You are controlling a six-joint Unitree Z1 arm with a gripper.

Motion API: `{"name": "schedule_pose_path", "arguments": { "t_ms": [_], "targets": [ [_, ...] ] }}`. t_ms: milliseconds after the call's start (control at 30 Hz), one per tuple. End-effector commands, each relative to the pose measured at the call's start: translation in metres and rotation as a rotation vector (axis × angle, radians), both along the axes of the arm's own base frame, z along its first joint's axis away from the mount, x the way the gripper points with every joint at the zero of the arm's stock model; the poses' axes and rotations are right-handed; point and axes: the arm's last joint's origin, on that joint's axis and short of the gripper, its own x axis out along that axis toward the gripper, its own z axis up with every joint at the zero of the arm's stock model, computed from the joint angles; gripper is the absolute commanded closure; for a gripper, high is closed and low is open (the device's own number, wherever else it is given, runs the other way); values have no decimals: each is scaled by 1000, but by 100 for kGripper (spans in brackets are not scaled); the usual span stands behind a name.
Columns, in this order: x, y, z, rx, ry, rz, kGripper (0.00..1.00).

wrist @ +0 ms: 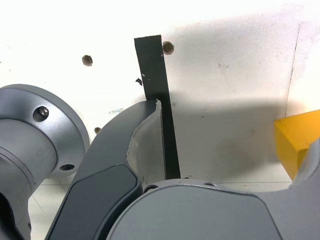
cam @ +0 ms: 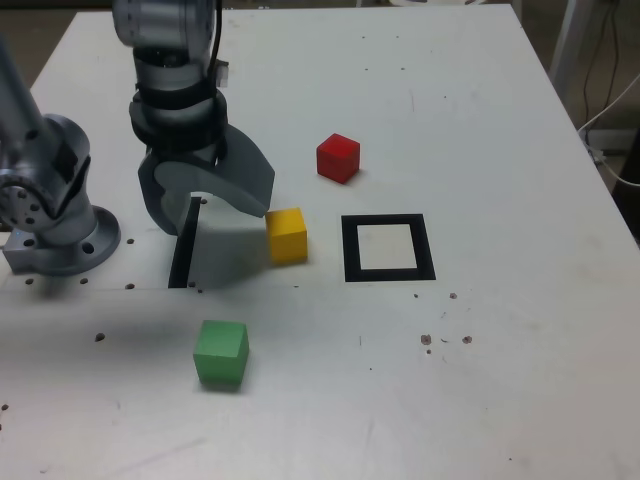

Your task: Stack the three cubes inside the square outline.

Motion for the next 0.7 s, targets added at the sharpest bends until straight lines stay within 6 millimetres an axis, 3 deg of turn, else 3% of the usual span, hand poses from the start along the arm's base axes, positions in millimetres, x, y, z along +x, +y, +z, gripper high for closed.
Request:
{"name": "schedule_pose_path", "arguments": {
  "t_ms": [0,433,667],
  "targets": [
    [-1,0,1,1,-8,-1,0],
    [-6,-3,6,-51,41,3,0],
    [-1,11,33,46,54,-13,0]
  ]
}}
